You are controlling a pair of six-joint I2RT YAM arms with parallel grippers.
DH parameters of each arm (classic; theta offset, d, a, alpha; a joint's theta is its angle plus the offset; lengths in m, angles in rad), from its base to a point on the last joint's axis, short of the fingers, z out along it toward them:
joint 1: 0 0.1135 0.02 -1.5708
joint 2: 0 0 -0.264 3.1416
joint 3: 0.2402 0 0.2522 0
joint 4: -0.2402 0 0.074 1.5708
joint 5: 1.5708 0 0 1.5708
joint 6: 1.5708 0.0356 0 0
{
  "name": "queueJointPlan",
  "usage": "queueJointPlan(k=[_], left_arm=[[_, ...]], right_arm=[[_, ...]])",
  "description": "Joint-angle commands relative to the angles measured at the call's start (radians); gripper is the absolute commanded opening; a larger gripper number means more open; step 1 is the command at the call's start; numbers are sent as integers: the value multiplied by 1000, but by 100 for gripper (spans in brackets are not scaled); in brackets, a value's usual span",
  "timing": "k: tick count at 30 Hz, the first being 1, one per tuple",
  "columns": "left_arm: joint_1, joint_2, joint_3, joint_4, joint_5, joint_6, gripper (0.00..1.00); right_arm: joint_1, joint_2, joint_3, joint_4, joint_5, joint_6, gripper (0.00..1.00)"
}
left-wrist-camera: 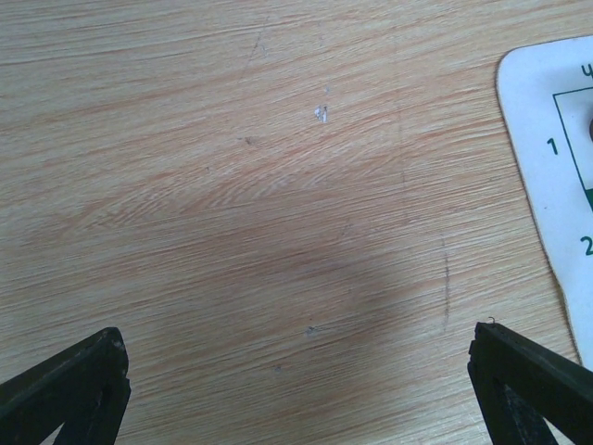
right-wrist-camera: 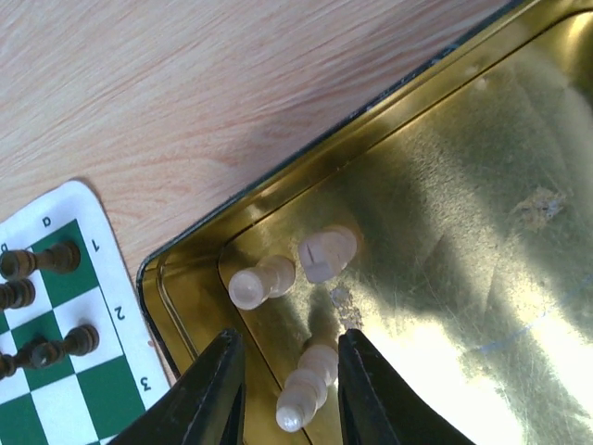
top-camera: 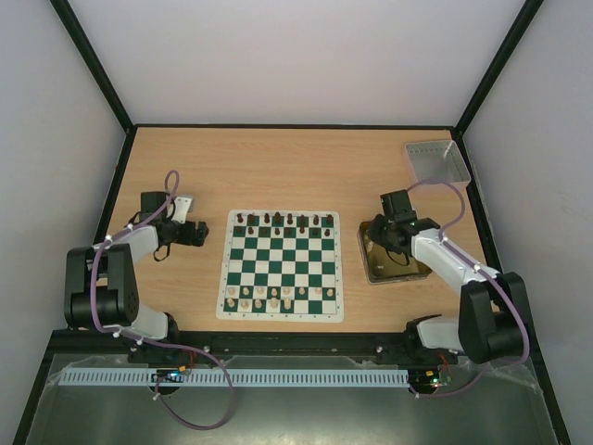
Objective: Set up the chess pieces on the board
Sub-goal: Pick up the chess piece from the storage box.
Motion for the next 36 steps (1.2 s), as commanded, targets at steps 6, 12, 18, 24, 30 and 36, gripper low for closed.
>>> queueJointPlan(k=[6,12,18,24,30,36], left_arm=[[-6,12,22,-9,0,5,99],[-6,14,21,-9,0,5,100],[-6,15,23,-9,0,4,100],[-6,18,24,-12,2,5,99],[-9,30,30,-16,7,7,99],[-9,31,29,-17,9,8,100]], right_arm=[[6,-22,-51,-19,-51,-35,27],[10,4,-72,8,-78,-41,27],[15,30,-76,27,-78,-48,25],[16,48,-76,37,-68,-46,17],[21,32,-67,13,-35,-42,13],[77,29,-36,-43,53,-38,12]])
